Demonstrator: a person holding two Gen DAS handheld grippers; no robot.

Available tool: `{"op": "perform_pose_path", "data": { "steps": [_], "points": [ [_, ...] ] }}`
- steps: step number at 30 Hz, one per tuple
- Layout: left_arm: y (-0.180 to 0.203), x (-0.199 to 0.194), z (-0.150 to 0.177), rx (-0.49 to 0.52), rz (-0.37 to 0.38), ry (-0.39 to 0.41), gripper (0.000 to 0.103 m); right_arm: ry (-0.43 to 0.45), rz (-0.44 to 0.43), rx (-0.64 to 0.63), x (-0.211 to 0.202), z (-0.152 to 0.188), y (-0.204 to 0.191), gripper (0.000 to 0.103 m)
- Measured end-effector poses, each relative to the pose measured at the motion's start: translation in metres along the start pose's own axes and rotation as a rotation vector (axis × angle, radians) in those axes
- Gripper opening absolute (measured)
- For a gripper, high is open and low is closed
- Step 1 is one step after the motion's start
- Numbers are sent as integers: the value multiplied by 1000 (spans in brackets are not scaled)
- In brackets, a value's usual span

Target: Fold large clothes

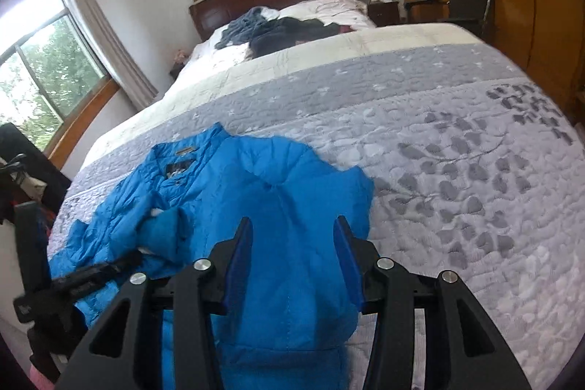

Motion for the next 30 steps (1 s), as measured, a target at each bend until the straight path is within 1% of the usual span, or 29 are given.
{"op": "perform_pose_path", "data": {
  "steps": [2,3,4,5,6,8,9,10,11,13,15,17,19,20,21,23,24,26,28,29,30],
  "points": [
    [-16,-18,0,-9,-22,49,18,-44,-79,9,5,2,-3,47],
    [-22,-24,0,-10,-31,59,18,-85,-143,23,9,3,-5,47],
    [-30,-27,1,-12,-41,64,18,-117,-180,38,14,5,-6,47],
    [-36,-27,3,-17,-45,55,18,-141,-194,45,19,8,-7,47],
    [-43,-24,7,-28,-46,37,18,-162,-185,44,26,10,-7,47],
    [-54,-12,12,-57,-31,-13,20,-200,-102,51,45,17,-2,45],
    [-59,-5,16,-69,-20,-37,22,-216,-84,56,51,19,0,45],
    [-62,-3,17,-74,-20,-43,26,-231,-75,58,58,22,2,45],
    [-64,2,19,-68,-23,-41,29,-240,-67,55,64,24,4,45],
    [-66,2,19,-48,-41,-27,39,-238,-56,44,69,27,4,45],
    [-62,-5,18,-13,-71,-17,46,-231,-47,35,69,27,2,45],
    [-60,-19,19,22,-103,6,52,-224,-46,42,67,26,1,45],
    [-57,-40,18,51,-143,56,68,-205,-50,47,56,23,-2,46],
    [-53,-51,16,69,-163,94,70,-188,-54,38,50,21,-5,47],
    [-49,-59,15,88,-178,114,73,-161,-55,20,41,19,-11,47],
    [-30,-62,8,149,-204,123,75,-142,-50,3,34,17,-15,53],
    [-16,-59,3,187,-197,120,76,-145,-51,-9,33,19,-18,53],
    [4,-48,-3,233,-203,97,78,-165,-64,-12,37,22,-20,53],
    [21,-27,-7,279,-258,55,78,-182,-65,-1,42,23,-18,53],
    [26,-13,-8,291,-301,31,78,-187,-52,-1,46,23,-16,53],
    [28,-5,-9,294,-325,19,78,-189,-42,0,48,24,-14,53]
  ]
}}
Point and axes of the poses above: each gripper's, at about its wrist camera, not at the fingertips, and x roughly the way its jaws point, y to its right, z to its underside, the point moved 3 cm from there along x, roughly the way its jaws point, and after that the axes turned 11 degrees about x, right-handed, at the moved point
